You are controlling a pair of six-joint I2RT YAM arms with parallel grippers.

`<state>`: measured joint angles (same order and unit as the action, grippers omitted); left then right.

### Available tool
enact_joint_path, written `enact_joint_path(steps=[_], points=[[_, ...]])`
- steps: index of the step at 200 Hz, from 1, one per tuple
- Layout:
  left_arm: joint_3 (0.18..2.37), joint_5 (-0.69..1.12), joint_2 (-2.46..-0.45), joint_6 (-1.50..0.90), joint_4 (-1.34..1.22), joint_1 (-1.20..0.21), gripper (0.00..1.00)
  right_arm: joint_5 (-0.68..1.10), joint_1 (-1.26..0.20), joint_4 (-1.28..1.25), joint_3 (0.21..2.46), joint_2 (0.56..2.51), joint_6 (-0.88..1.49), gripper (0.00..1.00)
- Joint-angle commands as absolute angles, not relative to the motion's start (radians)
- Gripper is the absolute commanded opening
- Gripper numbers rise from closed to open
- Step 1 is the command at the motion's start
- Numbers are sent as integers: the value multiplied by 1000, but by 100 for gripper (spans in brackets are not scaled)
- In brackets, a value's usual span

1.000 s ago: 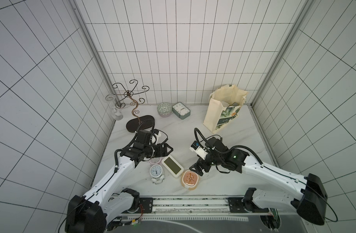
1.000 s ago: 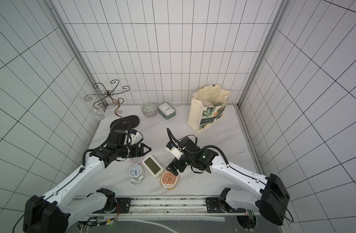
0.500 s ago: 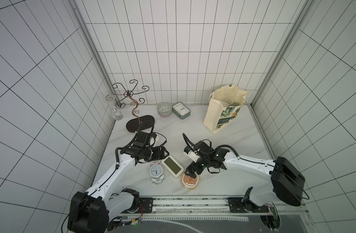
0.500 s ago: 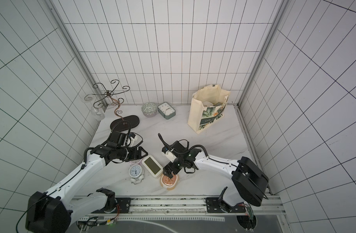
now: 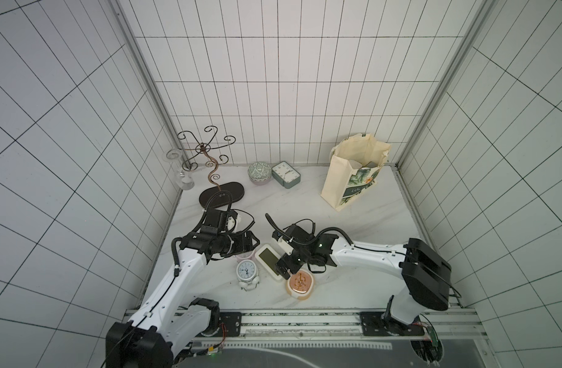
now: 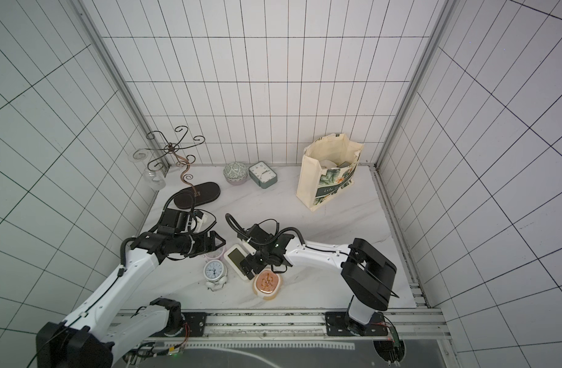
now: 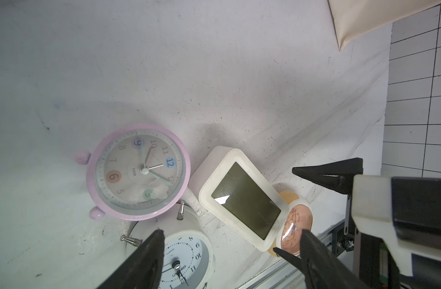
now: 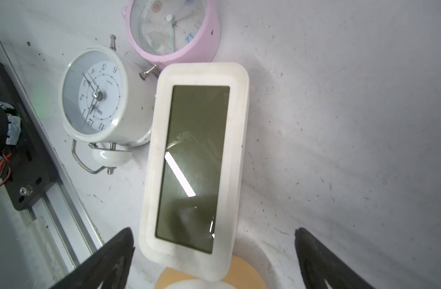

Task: Put the alarm clock into the canvas bag
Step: Pick up the alarm from the center of the board.

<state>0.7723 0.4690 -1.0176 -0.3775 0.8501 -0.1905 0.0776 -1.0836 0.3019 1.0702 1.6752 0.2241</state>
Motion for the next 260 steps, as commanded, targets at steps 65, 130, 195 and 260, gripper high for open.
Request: enact_joint_path(steps=[65, 130, 195, 260], points=[[788, 428, -990, -384, 841, -143, 83, -30, -1142, 291, 1218, 1819, 245, 100], [777, 441, -1027, -401, 774, -123, 83, -97, -1118, 290, 1222, 1825, 221, 73], [790, 489, -1036, -467, 600, -122, 81, -105, -1045, 282, 1214, 1721, 192, 54], [871, 694, -1033, -638, 210, -127, 81, -189, -831, 359, 1365, 1455, 127, 52]])
